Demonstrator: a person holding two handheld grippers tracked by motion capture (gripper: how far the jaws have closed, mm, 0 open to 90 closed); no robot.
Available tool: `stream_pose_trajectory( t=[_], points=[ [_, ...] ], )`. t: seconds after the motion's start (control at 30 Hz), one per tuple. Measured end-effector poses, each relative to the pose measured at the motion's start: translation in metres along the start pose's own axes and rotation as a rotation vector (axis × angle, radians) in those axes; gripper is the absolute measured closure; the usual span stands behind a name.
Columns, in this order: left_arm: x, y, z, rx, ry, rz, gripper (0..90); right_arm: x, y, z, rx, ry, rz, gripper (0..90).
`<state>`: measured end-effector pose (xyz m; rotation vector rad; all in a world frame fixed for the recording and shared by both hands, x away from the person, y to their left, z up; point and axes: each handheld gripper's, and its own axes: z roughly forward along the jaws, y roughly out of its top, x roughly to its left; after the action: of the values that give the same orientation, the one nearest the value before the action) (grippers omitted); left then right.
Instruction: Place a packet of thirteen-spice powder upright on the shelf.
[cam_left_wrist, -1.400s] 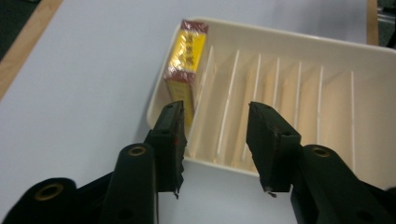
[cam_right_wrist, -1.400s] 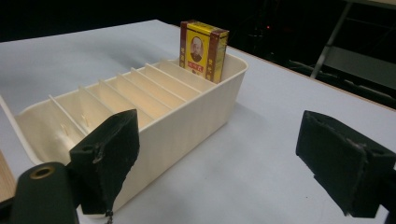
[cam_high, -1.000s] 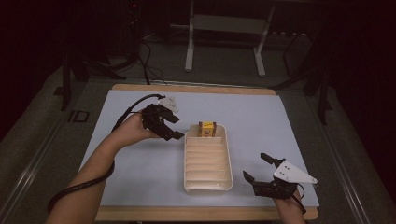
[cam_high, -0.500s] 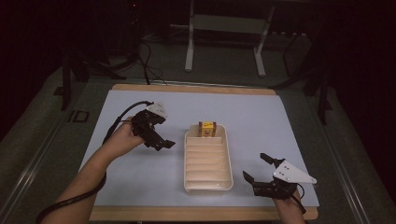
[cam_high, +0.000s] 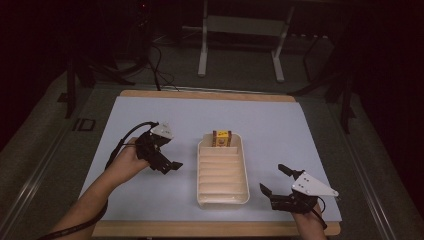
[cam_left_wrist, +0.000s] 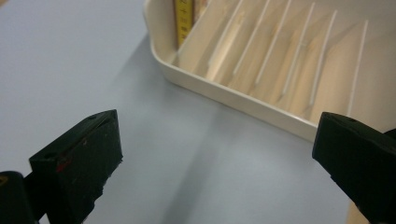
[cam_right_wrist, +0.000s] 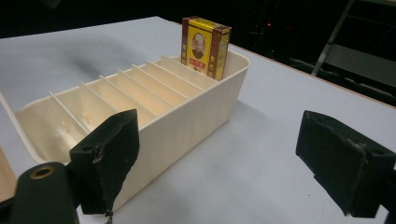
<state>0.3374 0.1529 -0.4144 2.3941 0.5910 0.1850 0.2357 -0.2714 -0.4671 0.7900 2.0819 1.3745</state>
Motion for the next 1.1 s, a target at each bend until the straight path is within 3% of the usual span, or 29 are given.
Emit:
stream_pose_trajectory(
  t=[0.03,0.07,0.23,0.27,0.33,0.43,0.57,0.63,0.87,1.1],
  points=[
    [-0.003,-0.005,0.004,0.001,0.001,-0.017,1.8,0.0,0.0,0.0,0.0,0.0,0.001,13.4],
    [-0.006,-0.008,0.006,0.005,0.033,-0.008,1.7,0.0,0.0,0.0,0.0,0.0,0.001,13.4],
    [-0.01,-0.019,0.009,-0.01,0.041,-0.034,1.8,0.0,0.0,0.0,0.001,0.0,-0.002,13.4],
    [-0.011,-0.026,0.011,-0.04,0.051,-0.055,1.8,0.0,0.0,0.0,0.002,0.001,-0.002,13.4],
    [-0.012,-0.033,0.015,-0.046,0.028,-0.074,1.8,0.0,0.0,0.001,0.002,0.001,-0.003,13.4],
    [-0.018,-0.043,0.021,-0.026,0.051,-0.063,1.8,0.0,0.0,0.001,0.004,0.001,-0.004,13.4],
    [-0.023,-0.054,0.025,-0.041,0.028,-0.098,1.8,0.001,0.0,0.001,0.006,0.0,-0.004,13.4],
    [-0.026,-0.059,0.026,-0.037,0.048,-0.099,1.8,0.001,0.0,0.001,0.006,0.001,-0.006,13.4],
    [-0.036,-0.077,0.023,-0.076,0.075,-0.183,1.8,0.001,0.0,0.001,0.005,-0.001,-0.006,13.4],
    [-0.048,-0.094,0.02,-0.06,0.107,-0.202,1.8,0.001,0.0,0.0,0.001,-0.001,-0.01,13.4]
  ],
)
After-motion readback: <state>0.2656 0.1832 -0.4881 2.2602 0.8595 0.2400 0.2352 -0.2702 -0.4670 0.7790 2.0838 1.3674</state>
